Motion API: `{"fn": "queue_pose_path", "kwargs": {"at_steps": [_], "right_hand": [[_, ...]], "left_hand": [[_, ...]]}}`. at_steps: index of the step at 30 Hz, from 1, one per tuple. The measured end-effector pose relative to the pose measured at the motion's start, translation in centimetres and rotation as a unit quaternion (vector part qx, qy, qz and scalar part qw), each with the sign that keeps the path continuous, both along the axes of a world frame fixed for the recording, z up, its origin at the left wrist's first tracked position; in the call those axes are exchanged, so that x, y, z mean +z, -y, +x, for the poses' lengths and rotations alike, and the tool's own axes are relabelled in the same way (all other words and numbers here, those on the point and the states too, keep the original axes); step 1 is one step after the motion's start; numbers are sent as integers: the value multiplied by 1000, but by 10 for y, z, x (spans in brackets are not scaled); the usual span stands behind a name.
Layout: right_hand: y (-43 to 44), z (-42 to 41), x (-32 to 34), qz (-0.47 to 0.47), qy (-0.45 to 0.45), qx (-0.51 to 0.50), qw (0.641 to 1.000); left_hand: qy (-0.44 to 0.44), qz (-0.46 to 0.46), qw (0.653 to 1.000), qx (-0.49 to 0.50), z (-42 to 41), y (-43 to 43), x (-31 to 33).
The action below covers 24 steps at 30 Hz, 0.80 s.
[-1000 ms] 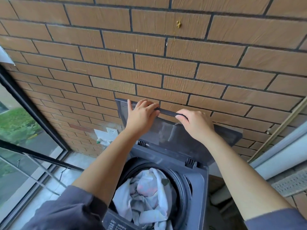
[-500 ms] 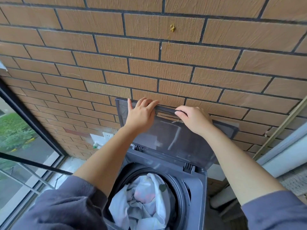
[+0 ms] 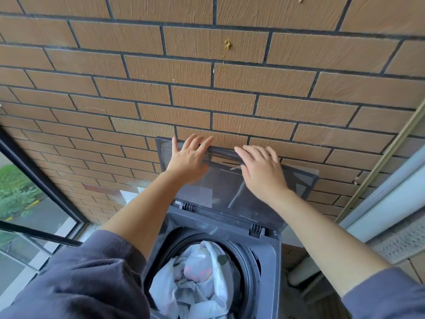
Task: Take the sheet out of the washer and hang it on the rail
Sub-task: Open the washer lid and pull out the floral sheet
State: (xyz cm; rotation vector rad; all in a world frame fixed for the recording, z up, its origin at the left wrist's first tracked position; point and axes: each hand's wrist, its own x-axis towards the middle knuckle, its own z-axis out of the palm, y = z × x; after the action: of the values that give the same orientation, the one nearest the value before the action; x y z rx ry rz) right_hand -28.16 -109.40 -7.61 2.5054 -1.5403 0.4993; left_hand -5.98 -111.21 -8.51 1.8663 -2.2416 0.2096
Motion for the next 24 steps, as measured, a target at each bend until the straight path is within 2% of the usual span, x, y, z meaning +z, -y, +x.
{"fn": "queue_pose_path", "kwargs": {"at_steps": [2,5,8,12,24], "right_hand": [[-20,-4,-14,-36,-26,-26,999],[-36,-10,-28,-32,-69,-45,996],[-36,-14,-26,-23,-70,-68,995],[-37,-16,-26,-10,-76,-80,994],[-61,-22,-47,33,-54,-62,996]], "left_hand": [[11,-1,1000,5,0,-5,0],[6,-2,1000,7,2,-19,-1],[17,-16,1000,-9,4,-37,-8],[23,25,999,-10,4,-51,-16],[-40,54,998,-16,-5,-84,-36]]}}
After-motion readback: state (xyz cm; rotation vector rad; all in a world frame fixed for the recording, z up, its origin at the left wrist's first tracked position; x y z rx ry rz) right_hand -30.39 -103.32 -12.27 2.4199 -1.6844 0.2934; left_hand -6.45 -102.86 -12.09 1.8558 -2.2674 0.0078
